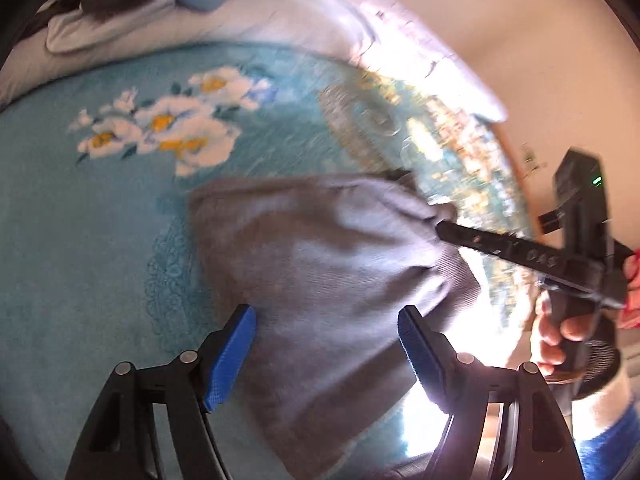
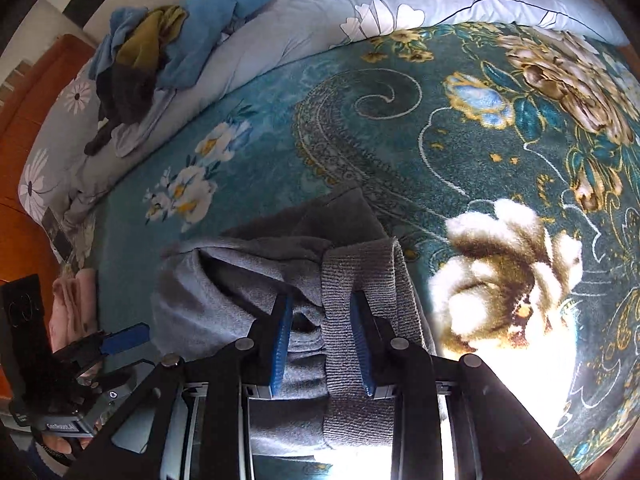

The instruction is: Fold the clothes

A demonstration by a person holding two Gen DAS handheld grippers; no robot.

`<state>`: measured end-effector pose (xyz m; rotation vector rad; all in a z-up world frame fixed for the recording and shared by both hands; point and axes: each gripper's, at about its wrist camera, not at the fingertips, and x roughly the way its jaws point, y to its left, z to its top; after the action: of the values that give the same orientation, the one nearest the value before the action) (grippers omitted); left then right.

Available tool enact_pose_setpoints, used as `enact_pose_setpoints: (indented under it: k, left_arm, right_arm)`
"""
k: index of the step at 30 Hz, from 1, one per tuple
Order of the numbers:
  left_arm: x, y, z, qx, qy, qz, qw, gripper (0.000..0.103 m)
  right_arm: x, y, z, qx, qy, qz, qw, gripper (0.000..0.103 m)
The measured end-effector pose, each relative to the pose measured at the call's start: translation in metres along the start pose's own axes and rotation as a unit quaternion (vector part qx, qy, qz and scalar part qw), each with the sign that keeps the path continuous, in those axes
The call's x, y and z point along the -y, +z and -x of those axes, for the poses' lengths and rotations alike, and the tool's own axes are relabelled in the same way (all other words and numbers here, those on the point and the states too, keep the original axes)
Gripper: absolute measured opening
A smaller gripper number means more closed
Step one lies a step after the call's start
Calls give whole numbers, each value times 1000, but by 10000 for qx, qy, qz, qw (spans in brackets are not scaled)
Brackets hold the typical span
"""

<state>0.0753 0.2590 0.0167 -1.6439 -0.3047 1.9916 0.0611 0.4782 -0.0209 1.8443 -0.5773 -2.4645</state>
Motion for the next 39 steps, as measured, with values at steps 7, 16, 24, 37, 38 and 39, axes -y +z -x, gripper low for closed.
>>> enact_pose_setpoints:
  k: [7, 16, 24, 37, 38, 39]
  left_arm:
    - [-29, 16, -46, -281, 113, 538, 9981, 77]
    - [-21, 7, -3, 39, -265, 356, 9990, 77]
    - [10, -36, -2, -359, -389, -386, 9979, 77]
    - [0, -43, -30, -779, -75, -140, 9968, 77]
    - [0, -42, -25, -702, -126, -134, 9974, 77]
    - [-1, -40, -19, -621, -159, -117, 9979, 77]
  right_arm:
    - [18, 8, -23, -166, 190, -294, 9992, 30]
    - [6, -7, 12, 44, 61, -196, 9998, 31]
    - [7, -59, 31, -6, 34, -268, 9996, 34]
    - [19, -72, 12, -112, 158, -514, 9985, 36]
    - [18, -72, 15, -97, 167, -466, 9987, 36]
    - [18, -72, 21, -35, 206, -399, 9990, 36]
